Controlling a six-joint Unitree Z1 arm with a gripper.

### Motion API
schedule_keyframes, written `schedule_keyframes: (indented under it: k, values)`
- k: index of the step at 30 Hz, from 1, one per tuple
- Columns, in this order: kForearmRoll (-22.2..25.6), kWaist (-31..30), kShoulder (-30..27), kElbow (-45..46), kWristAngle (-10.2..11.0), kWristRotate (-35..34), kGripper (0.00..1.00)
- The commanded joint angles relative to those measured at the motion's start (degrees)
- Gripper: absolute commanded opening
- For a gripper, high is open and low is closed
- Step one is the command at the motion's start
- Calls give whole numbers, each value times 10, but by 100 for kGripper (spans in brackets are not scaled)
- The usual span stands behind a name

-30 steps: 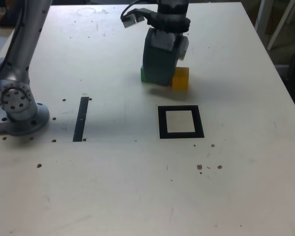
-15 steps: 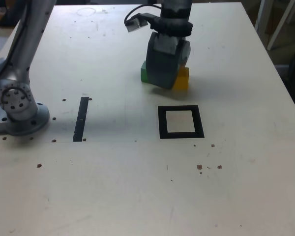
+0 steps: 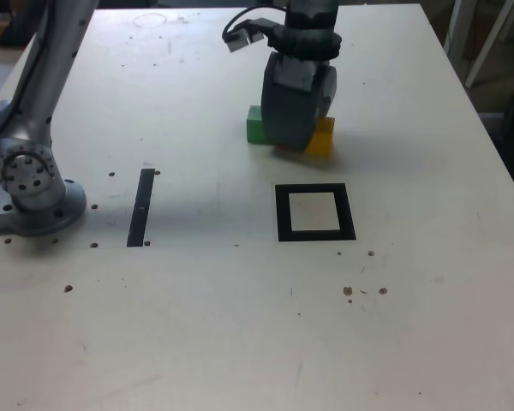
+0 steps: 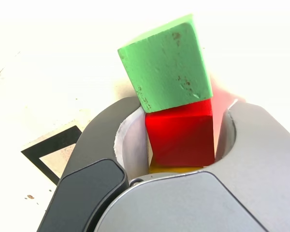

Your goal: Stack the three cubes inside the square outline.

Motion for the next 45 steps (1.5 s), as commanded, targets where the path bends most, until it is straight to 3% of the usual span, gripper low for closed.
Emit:
schedule_keyframes:
  k: [1, 27, 35, 45]
  values:
    - [-2, 1, -3, -2, 2, 2, 33]
    - [3, -36, -36, 1, 3, 19, 33]
    - [28, -73, -56, -6, 12, 79, 33]
    - [66, -144, -80, -17, 21, 213, 33]
